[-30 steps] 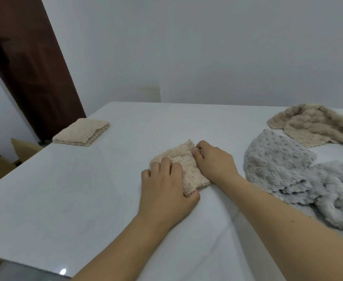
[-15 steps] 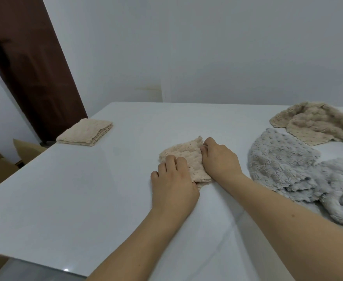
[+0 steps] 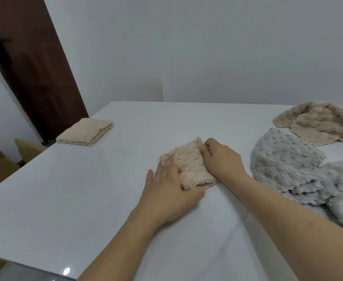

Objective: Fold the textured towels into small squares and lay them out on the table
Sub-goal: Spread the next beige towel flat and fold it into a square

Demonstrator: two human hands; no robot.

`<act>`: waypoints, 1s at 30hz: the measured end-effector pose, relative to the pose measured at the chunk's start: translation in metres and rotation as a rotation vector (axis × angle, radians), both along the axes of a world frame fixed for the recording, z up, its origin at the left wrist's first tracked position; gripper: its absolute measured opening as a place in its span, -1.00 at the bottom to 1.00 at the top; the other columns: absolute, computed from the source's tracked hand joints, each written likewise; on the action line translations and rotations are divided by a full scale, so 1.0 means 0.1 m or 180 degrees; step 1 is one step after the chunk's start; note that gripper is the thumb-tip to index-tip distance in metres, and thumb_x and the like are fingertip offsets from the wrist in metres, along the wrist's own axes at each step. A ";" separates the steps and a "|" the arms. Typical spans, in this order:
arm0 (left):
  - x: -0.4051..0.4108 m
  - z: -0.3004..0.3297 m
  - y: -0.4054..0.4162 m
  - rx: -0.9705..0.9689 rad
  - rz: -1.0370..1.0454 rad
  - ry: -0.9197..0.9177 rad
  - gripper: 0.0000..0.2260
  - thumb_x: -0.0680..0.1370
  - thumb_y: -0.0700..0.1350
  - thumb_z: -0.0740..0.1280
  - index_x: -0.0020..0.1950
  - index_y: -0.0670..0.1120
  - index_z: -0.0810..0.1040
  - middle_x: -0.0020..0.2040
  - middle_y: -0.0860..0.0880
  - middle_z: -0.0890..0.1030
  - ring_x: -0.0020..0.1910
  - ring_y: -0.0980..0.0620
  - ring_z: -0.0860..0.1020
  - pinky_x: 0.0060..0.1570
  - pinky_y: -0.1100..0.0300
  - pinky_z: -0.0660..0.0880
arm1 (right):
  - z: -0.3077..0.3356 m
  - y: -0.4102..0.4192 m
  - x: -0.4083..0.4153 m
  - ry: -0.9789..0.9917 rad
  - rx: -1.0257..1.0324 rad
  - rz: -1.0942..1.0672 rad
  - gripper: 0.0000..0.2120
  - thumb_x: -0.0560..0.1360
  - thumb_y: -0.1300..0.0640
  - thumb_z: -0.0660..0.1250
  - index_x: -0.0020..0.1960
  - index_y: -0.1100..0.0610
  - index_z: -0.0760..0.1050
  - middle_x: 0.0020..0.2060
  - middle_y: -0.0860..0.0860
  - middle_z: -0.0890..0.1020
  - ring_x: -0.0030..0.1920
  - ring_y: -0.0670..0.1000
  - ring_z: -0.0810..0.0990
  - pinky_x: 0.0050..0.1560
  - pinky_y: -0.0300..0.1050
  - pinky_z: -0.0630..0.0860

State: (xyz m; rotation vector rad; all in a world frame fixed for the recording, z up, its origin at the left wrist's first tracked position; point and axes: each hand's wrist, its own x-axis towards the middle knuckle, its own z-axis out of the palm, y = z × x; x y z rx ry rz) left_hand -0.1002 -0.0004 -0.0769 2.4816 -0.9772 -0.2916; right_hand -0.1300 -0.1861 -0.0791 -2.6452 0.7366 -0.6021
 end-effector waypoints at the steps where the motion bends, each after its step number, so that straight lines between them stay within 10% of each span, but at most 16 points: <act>1: 0.05 0.02 0.03 -0.0209 0.0022 0.0223 -0.39 0.45 0.40 0.09 0.36 0.06 0.32 0.48 0.12 0.25 0.54 0.07 0.10 0.54 -0.05 -0.05 | 0.00 0.00 0.00 0.0003 0.0033 0.0005 -0.73 0.63 -0.09 0.03 0.09 0.04 0.41 -0.12 -0.02 0.63 -0.08 0.10 0.55 -0.13 -0.05 0.40; 6: 0.22 -0.03 0.03 -0.0465 0.0046 -0.0293 -0.66 0.56 0.30 0.11 0.13 0.09 0.41 0.35 0.16 0.38 0.39 0.05 0.30 0.41 0.06 0.21 | -0.01 0.00 -0.02 -0.0075 0.0133 -0.0017 -0.69 0.63 -0.12 -0.01 0.11 0.04 0.40 -0.09 -0.02 0.63 -0.07 0.10 0.54 -0.13 -0.05 0.38; 11: 0.26 -0.01 0.05 0.0064 -0.0135 0.0051 -0.48 0.37 0.45 0.25 0.18 0.20 0.28 0.51 0.18 0.13 0.51 0.07 0.03 0.51 0.02 0.00 | 0.04 0.01 0.00 0.0017 0.0208 -0.0104 -0.63 0.63 -0.11 -0.03 0.08 0.13 0.40 -0.13 0.03 0.60 -0.13 0.12 0.51 -0.12 -0.03 0.40; 19: 0.37 0.41 -0.14 0.0608 0.0158 0.0304 -0.46 0.26 0.56 0.17 -0.06 0.16 0.45 0.19 0.17 0.29 0.28 0.06 0.13 0.44 -0.19 -0.16 | 0.30 -0.20 0.07 0.0978 0.0669 0.0088 -0.39 0.63 -0.20 -0.16 0.19 0.19 0.49 0.14 0.14 0.57 0.18 0.16 0.51 0.14 0.00 0.37; 22: 0.59 0.52 -0.36 0.0285 0.0699 -0.0158 -0.68 0.60 0.25 0.05 -0.05 0.08 0.46 0.15 -0.01 0.40 0.18 -0.06 0.29 0.19 -0.05 0.21 | 0.26 -0.26 0.07 0.0714 0.0864 0.0532 -0.53 0.63 -0.18 -0.07 -0.19 0.11 0.40 -0.20 0.03 0.55 -0.09 0.09 0.54 -0.08 -0.06 0.41; 30: 0.83 0.56 -0.78 -0.0555 0.0471 0.1715 -0.58 0.64 0.21 0.12 0.19 -0.07 0.57 0.04 0.03 0.62 -0.02 0.05 0.59 -0.07 0.21 0.45 | 0.20 -0.46 0.04 -0.0678 0.2108 0.0773 -0.55 0.52 -0.22 0.27 -0.31 0.08 0.25 -0.49 -0.04 0.29 -0.51 -0.05 0.29 -0.44 -0.19 0.25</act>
